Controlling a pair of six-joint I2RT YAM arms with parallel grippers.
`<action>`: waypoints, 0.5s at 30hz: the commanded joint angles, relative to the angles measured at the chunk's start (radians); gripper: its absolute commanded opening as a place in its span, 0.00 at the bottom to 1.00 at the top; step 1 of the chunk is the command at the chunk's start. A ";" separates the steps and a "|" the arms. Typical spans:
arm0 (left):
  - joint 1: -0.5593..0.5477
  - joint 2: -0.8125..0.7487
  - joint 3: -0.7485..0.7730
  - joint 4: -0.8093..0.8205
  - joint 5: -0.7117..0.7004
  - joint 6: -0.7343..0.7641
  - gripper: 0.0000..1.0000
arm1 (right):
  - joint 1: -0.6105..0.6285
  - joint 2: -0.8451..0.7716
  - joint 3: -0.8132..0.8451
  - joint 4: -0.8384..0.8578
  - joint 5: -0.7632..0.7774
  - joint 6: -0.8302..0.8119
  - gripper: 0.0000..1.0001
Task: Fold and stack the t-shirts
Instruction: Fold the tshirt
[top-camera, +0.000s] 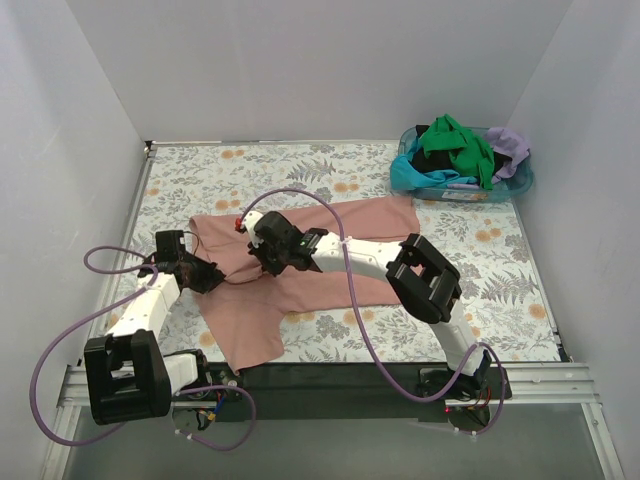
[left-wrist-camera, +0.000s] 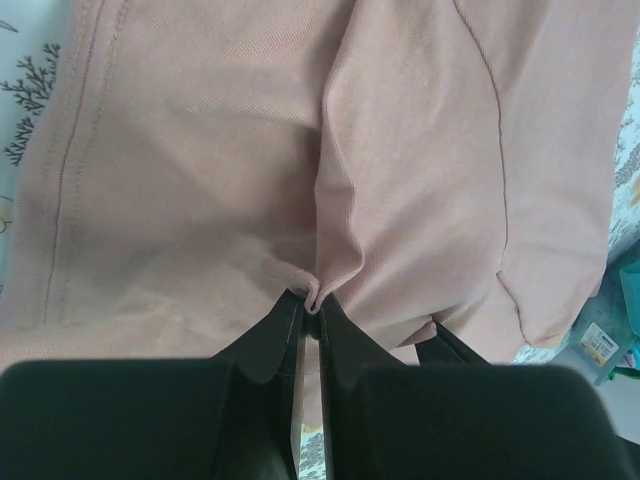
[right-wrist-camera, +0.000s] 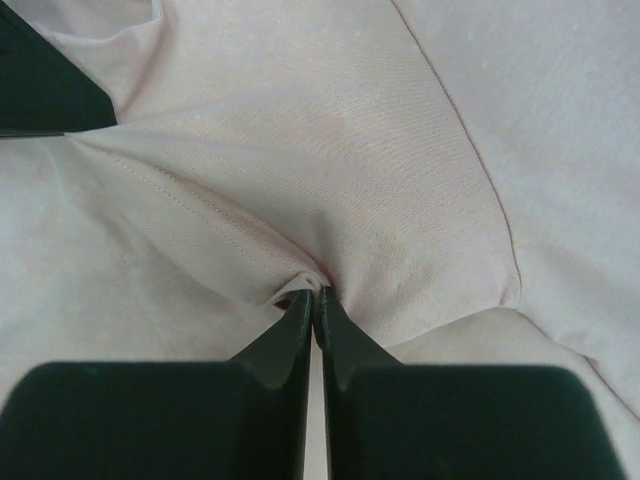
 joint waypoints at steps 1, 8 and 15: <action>0.004 -0.023 -0.001 -0.036 -0.048 -0.020 0.00 | 0.004 -0.055 -0.016 -0.020 -0.007 0.003 0.11; 0.004 -0.009 0.013 -0.123 -0.085 -0.015 0.47 | 0.004 -0.128 -0.096 -0.044 -0.039 0.071 0.59; 0.004 -0.168 0.068 -0.230 -0.118 -0.026 0.98 | 0.004 -0.289 -0.229 -0.050 -0.021 0.138 0.98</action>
